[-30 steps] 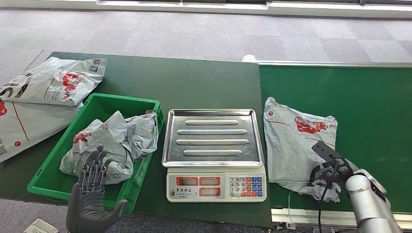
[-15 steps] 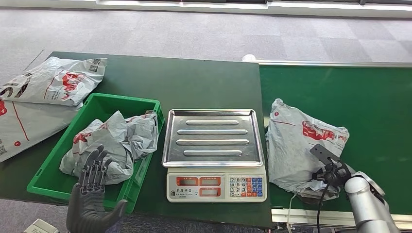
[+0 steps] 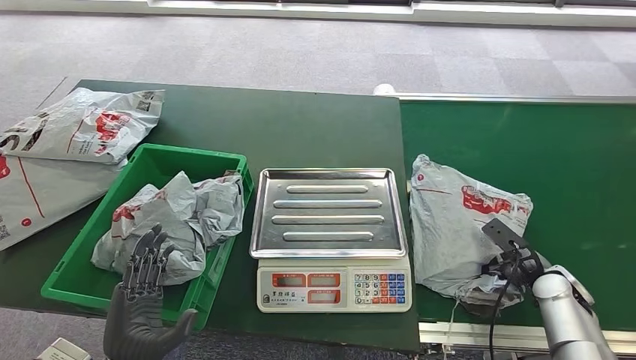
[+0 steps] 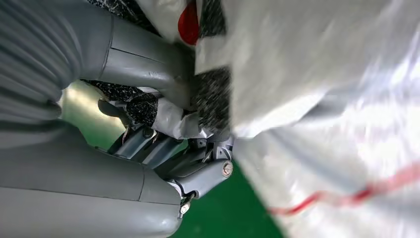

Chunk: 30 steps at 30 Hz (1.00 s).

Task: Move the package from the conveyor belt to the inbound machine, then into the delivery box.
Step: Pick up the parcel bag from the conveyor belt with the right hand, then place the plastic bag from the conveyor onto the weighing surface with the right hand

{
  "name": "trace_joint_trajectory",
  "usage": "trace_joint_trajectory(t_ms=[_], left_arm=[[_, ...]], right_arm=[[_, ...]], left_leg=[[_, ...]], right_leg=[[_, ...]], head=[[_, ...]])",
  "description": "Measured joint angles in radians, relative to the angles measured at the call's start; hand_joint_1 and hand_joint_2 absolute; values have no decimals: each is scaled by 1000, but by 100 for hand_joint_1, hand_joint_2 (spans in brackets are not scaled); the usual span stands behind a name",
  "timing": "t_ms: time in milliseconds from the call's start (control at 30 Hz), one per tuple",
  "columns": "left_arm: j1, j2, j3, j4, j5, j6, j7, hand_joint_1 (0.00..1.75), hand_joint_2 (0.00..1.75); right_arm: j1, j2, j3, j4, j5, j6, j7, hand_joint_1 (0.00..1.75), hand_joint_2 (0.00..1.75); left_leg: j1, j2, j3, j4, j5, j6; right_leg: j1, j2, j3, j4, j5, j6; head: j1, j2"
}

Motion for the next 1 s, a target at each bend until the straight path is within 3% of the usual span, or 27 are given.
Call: trace_joint_trajectory(t_ms=[100,233,300,500,933,1000], left_arm=[[3,-14,1,-7,0,-14,3,0,175],[4,-34,0,-10,0,0,-10,0,175],[3,-34,-4,-5,5,34,-23,0,175],[4,-26,-24,2,28,93,-43,0,175],[13,0,-49,3,46,127,-53,0,175],[13,5,-51,4,51,141,-61,0,175]], right_arm=[[-2,21,-37,-72,-130,-236,-92,175,175],[35,91,-112,-333,-391,-666,-414,175,175],[70,121,-127,-493,-426,-759,-478,175,175],[119,153,-127,-719,-445,-823,-468,175,175],[143,155,-122,-803,-515,-866,-522,175,175],[147,156,-107,-820,-548,-829,-525,175,175]], left_leg=[[0,0,-1,0,0,0],[0,-5,-1,0,1,0],[0,-6,-1,0,0,-1],[1,-3,0,-1,-1,-2],[0,-3,0,0,0,-2],[0,-3,-1,-1,0,-2]], right_leg=[[0,0,-1,0,0,0],[0,-5,-1,0,-1,0],[1,-6,-1,0,-2,-1],[1,-4,-1,0,-2,-2],[0,-4,-1,0,-2,-1],[1,-4,-1,0,-2,-1]], head=[[0,0],[0,0],[0,0],[0,0],[0,0],[0,0]])
